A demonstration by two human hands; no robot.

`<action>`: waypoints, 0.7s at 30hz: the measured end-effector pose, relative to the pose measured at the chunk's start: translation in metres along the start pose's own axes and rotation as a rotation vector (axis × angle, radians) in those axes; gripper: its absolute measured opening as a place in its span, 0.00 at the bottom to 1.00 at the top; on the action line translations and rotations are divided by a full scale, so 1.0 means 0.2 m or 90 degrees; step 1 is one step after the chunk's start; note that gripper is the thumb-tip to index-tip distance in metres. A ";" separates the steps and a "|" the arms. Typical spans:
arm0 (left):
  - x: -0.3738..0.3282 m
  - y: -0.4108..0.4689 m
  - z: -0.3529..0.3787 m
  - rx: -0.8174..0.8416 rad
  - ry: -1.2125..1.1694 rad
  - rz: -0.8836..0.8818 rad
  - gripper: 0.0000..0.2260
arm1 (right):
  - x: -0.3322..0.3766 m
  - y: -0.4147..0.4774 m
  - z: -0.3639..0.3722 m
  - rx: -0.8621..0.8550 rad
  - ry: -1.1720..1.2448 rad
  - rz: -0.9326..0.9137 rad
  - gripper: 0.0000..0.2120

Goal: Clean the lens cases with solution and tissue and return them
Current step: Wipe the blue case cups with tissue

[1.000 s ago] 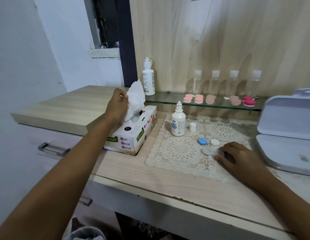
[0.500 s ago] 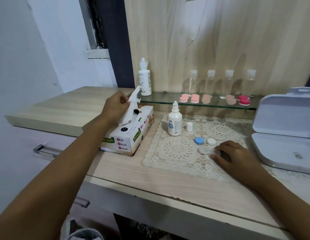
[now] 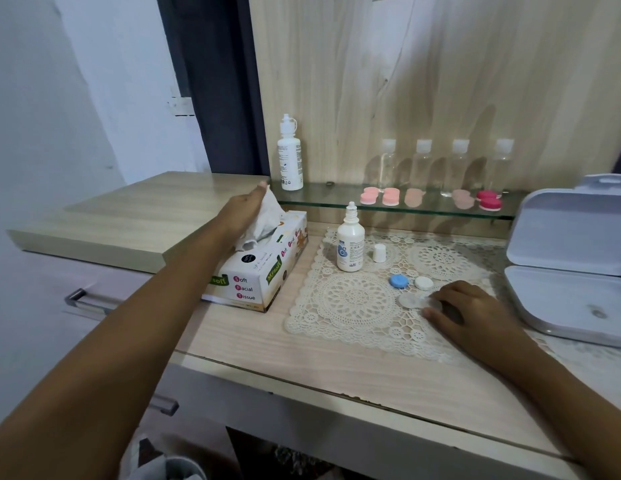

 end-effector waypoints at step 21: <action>-0.21 -0.02 -0.15 -0.078 -0.311 0.189 0.12 | 0.01 0.00 -0.01 -0.007 -0.012 0.000 0.11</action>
Point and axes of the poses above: each hand's wrist, its own y-axis towards the middle knuckle, its own z-axis out of the palm, x = y × z, the point moved 5 cm from there along y, towards the middle knuckle, and after that the axes turned 6 degrees about -z, right-handed, at the moved point
